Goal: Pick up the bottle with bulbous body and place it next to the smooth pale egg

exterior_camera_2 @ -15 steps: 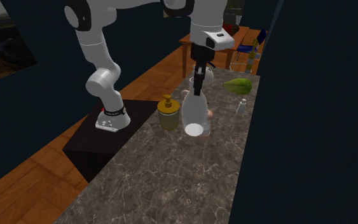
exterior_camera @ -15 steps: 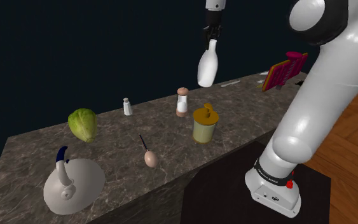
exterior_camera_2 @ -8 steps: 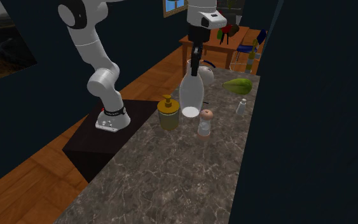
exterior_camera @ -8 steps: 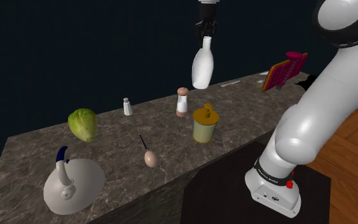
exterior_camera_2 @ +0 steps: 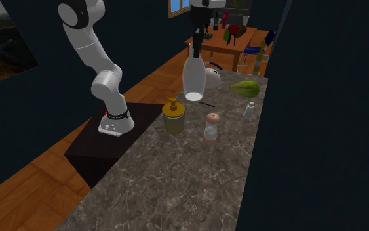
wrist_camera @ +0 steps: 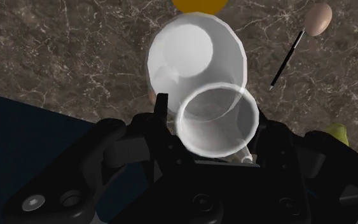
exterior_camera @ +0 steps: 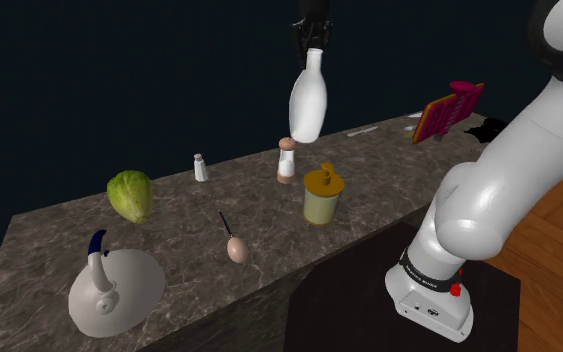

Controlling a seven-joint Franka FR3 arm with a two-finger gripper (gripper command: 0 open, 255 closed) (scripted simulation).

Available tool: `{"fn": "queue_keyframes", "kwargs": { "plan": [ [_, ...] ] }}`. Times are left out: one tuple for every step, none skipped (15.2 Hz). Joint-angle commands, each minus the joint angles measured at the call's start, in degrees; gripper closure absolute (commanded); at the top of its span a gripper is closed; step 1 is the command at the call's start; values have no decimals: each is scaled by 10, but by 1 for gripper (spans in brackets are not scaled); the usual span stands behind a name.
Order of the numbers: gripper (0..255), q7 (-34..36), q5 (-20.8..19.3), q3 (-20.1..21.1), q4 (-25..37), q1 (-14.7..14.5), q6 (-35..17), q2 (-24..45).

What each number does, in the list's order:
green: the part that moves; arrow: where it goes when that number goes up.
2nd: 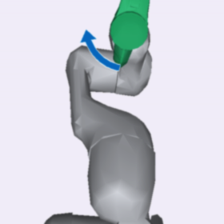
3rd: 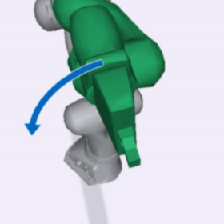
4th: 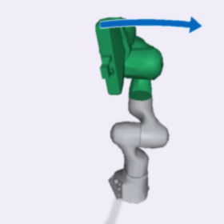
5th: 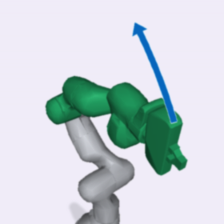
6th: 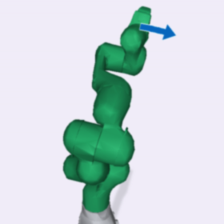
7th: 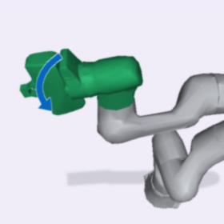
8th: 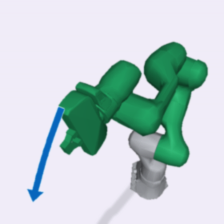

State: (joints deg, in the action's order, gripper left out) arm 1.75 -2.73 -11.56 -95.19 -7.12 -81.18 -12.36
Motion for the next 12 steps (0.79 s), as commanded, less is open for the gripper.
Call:
{"fn": "queue_keyframes", "kwargs": {
  "plan": [
    [255, 28, 3, 17, 3, -10, 11, -7],
    [255, 42, 5, 26, 8, -15, 18, -9],
    [255, 55, 8, 35, 13, -20, 24, -10],
    [255, 69, 10, 43, 19, -25, 31, -10],
    [255, 83, 12, 52, 26, -30, 38, -10],
    [255, 97, 15, 61, 33, -35, 45, -9],
    [255, 110, 18, 69, 42, -40, 51, -8],
    [255, 124, 20, 78, 51, -45, 58, -5],
    [255, 138, 23, 87, 60, -51, 65, -2],
    [255, 152, 25, 95, 71, -56, 72, 1],
    [255, 167, 28, 104, 82, -61, 79, 5],
    [255, 181, 30, 112, 95, -66, 87, 11]
  ]
}}
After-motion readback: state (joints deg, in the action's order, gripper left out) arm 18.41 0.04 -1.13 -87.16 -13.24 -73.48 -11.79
